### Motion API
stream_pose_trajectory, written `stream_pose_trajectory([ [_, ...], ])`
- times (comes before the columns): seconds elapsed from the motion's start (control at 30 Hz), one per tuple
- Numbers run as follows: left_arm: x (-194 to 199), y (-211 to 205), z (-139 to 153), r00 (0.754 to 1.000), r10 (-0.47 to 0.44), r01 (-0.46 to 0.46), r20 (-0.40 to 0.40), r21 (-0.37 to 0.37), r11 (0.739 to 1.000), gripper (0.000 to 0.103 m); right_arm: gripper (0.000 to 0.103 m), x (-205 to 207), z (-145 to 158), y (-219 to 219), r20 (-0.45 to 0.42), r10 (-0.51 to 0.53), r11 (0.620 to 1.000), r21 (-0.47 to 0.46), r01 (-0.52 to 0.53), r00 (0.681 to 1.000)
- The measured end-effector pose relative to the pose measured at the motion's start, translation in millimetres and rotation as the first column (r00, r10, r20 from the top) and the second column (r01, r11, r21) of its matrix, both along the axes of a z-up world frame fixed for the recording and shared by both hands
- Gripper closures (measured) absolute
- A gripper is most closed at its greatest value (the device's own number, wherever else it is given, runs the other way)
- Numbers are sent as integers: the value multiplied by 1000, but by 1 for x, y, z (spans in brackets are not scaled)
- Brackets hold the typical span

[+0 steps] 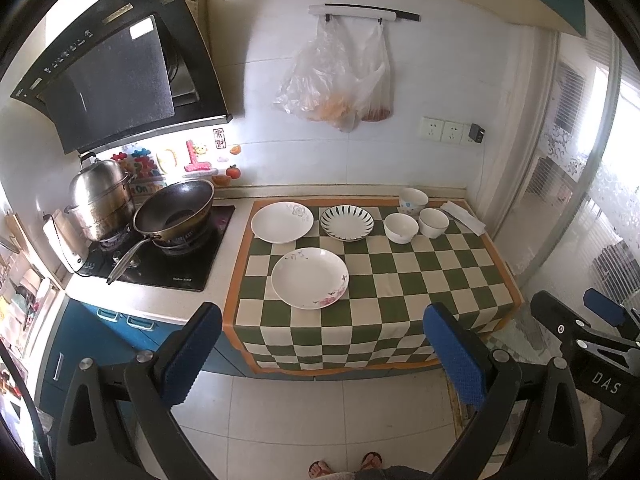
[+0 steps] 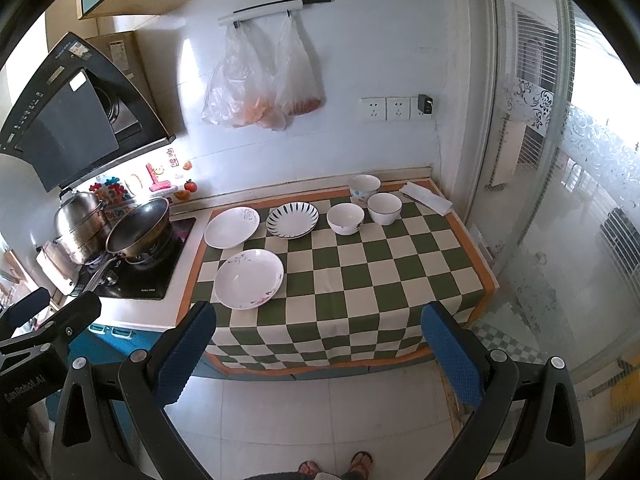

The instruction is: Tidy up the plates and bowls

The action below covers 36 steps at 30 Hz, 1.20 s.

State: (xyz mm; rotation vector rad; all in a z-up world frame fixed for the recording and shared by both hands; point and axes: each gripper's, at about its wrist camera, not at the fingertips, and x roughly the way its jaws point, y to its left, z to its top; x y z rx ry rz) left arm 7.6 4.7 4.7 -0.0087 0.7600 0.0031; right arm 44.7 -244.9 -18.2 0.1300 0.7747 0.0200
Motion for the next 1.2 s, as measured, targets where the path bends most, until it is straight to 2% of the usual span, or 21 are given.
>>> stream_pose_trajectory([
  [0.63,1,0,-13,1000,26,-27,-6,-21,999,0,0,10,-4,0,1,-2,1000,5,2,1000],
  [0.73,6,-2,-20,998,58,-58,13,-3,998,0,0,20,-12,-5,1,-3,1000,22,3,1000],
  [0.93,38,-1,-51,986,168,-168,10,43,985,0,0,62,-52,-18,1,22,998,65,-22,1000],
  [1.07,66,2,-81,973,230,-231,15,109,967,0,0,100,-91,-22,-36,67,994,86,-64,997],
  [1.13,89,6,-100,970,244,-239,-20,132,962,0,0,128,-115,-17,-73,87,994,77,-81,994],
  [1.2,110,14,-117,968,244,-236,-56,119,964,0,0,152,-138,-11,-119,99,994,60,-93,988],
])
